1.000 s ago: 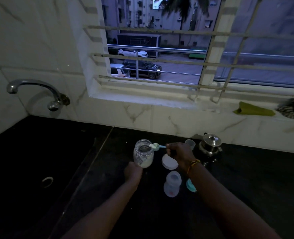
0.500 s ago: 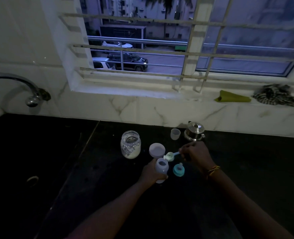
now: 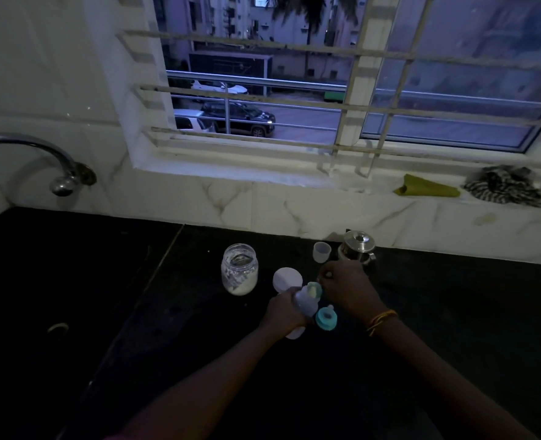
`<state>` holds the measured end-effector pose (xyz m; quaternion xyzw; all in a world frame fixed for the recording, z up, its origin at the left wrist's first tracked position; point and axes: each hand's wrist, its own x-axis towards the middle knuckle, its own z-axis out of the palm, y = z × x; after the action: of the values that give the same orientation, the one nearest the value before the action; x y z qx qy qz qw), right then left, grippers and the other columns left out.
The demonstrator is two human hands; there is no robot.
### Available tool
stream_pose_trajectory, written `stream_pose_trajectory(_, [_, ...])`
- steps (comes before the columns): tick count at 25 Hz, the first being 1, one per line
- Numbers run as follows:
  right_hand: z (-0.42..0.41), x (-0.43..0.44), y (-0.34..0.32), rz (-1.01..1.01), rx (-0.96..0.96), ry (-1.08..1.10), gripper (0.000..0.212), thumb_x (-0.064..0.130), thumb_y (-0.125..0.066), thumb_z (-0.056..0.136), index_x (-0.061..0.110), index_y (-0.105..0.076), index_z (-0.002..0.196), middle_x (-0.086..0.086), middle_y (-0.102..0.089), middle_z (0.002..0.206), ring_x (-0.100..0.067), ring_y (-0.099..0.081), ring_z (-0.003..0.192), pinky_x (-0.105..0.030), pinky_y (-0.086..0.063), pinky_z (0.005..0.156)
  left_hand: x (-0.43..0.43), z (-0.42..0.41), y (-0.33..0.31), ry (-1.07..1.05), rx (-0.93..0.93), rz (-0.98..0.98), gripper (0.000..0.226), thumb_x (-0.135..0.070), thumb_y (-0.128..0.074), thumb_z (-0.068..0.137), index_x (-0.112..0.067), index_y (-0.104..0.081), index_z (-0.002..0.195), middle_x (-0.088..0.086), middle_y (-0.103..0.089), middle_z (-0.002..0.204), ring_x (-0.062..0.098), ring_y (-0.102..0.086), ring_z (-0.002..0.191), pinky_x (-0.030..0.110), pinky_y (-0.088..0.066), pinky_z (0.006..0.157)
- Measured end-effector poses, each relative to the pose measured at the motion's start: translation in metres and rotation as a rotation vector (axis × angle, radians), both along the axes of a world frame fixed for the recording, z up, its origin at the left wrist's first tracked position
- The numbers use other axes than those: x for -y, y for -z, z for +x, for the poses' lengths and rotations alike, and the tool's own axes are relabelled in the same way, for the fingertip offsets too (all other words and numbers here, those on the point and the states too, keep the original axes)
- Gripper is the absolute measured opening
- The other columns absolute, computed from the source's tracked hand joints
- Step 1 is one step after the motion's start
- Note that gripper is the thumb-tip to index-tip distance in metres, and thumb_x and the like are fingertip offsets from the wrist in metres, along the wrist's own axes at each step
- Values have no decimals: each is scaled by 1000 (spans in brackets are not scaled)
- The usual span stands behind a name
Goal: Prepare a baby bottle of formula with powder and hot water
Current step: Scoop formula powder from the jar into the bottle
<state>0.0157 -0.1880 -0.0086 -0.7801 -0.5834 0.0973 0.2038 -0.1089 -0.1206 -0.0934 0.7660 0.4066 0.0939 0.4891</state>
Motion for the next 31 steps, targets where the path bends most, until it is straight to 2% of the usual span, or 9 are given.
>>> stream_pose_trajectory(2, [-4,3,1,-10,155,-126,19,13,-53,89,5,-65,101,-12,-67,103,-20,-62,93,-30,-51,85,1,1,-3,-37,20,-9,75,-19,-76,74,-15,-38,138,9,-50,137,21,-47,124,24,-39,86])
stream_pose_trajectory(6, [-7,12,-1,-35,324,-315,24,15,-54,89,10,-59,113,-7,-59,112,-16,-58,95,-25,-48,85,4,1,-6,-84,68,-16,71,-16,-75,74,-16,-39,135,8,-49,135,20,-45,123,25,-39,86])
stream_pose_trajectory(9, [-9,17,-1,-62,389,-366,32,18,-54,89,11,-53,120,-6,-55,118,-15,-56,99,-22,-46,86,4,3,-7,-104,91,-43,71,-17,-76,73,-19,-39,134,7,-49,134,21,-46,123,29,-43,88])
stream_pose_trajectory(13, [-13,24,5,-81,460,-388,33,20,-53,89,10,-52,120,-8,-53,120,-18,-56,103,-28,-46,93,5,6,-8,-146,112,-53,70,-19,-76,73,-21,-40,133,7,-53,130,22,-50,120,36,-48,93])
stream_pose_trajectory(15, [-15,28,10,-22,492,-399,28,18,-60,85,9,-58,111,-9,-58,110,-19,-61,92,-31,-52,85,6,6,-9,-165,109,-26,70,-20,-75,74,-19,-39,134,8,-52,132,22,-50,119,33,-46,90])
stream_pose_trajectory(16, [-16,28,13,20,502,-406,24,17,-67,78,9,-62,100,-8,-62,99,-17,-63,79,-30,-56,73,7,6,-9,-176,113,-14,70,-21,-75,74,-18,-39,134,8,-52,132,22,-49,119,31,-45,87])
stream_pose_trajectory(19, [-17,31,20,90,528,-394,29,17,-85,53,16,-64,73,-1,-61,69,-11,-57,48,-20,-51,47,8,6,-8,-203,145,2,69,-23,-76,73,-16,-41,132,10,-53,130,22,-51,116,31,-45,84])
stream_pose_trajectory(26, [-15,34,29,216,550,-403,30,15,-85,55,14,-63,76,1,-60,68,-8,-53,48,-19,-47,40,12,8,-9,-214,156,2,66,-25,-74,74,-17,-41,130,10,-54,127,23,-52,114,38,-50,89])
stream_pose_trajectory(31, [-11,34,33,257,572,-407,27,15,-83,58,14,-64,77,1,-59,68,-7,-52,50,-15,-43,41,12,7,-11,-199,180,-1,65,-23,-74,75,-16,-40,130,9,-53,128,22,-51,115,35,-49,87])
